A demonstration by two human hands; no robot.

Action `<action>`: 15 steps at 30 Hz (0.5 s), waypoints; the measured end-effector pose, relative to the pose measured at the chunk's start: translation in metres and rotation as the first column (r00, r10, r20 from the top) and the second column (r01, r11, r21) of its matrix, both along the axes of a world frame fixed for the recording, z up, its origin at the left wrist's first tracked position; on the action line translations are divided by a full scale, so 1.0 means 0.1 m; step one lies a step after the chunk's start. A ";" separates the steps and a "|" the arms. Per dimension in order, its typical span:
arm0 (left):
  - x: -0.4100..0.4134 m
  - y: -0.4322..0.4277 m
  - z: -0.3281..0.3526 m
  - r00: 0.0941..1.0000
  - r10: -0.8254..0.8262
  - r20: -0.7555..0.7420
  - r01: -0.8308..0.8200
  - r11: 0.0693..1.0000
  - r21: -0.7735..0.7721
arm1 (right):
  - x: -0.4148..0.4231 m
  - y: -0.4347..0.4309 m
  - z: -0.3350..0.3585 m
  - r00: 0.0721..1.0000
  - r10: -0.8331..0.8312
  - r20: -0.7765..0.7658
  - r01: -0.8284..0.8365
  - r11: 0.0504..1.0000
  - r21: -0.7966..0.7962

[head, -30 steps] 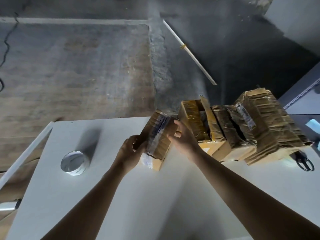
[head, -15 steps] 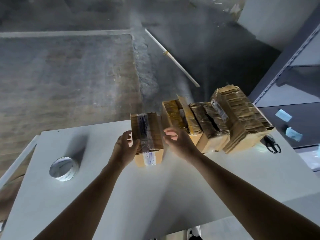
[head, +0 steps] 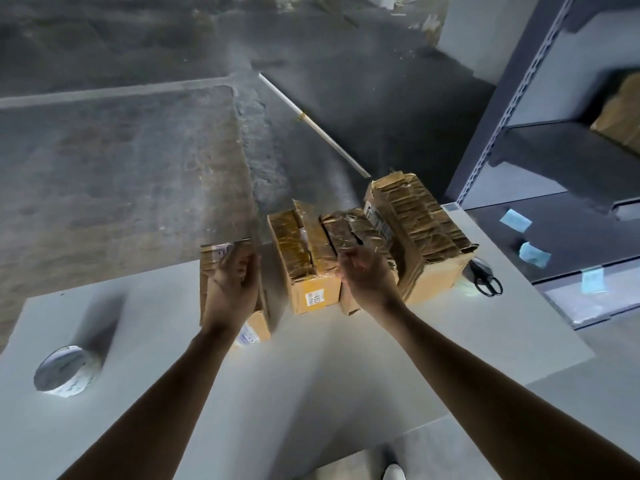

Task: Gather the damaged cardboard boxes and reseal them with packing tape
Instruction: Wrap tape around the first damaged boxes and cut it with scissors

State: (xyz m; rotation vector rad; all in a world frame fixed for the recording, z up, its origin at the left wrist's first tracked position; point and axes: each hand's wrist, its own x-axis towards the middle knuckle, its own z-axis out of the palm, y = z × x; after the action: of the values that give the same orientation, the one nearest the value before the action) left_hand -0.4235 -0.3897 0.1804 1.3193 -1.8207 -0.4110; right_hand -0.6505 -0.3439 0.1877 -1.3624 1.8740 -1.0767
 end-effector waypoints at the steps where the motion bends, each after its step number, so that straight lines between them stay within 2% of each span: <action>1: -0.16 0.02 0.02 1.000 -0.008 -0.023 0.010 0.999 0.054 | -0.11 0.03 0.01 1.000 -0.013 -0.011 0.012 1.000 -0.016; 3: -0.48 0.04 0.03 0.998 -0.040 -0.049 0.045 0.992 0.118 | -0.37 0.11 0.05 1.000 -0.023 -0.015 0.021 0.997 -0.072; 7: -1.08 0.11 0.03 0.996 -0.088 0.000 0.088 0.990 0.107 | -0.90 0.27 0.15 0.999 -0.032 -0.025 0.029 0.993 -0.111; 9: -1.34 0.15 0.00 0.989 -0.138 0.047 0.133 0.985 0.108 | -1.18 0.32 0.16 0.994 -0.063 -0.091 0.051 0.990 -0.133; 12: -1.64 0.18 -0.08 0.977 -0.201 0.069 0.191 0.973 0.128 | -1.58 0.30 0.07 0.964 -0.145 -0.223 0.088 0.965 -0.246; 15: -1.85 0.23 -0.16 0.951 -0.237 0.199 0.204 0.964 0.172 | -1.88 0.24 -0.06 0.902 -0.080 -0.425 0.056 0.996 -0.069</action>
State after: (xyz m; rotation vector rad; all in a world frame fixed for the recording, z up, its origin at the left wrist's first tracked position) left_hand -0.6081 -0.3666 0.1646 1.3060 -2.1692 -0.5501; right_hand -0.8388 -0.3201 0.1812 -1.6839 2.2302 -0.9192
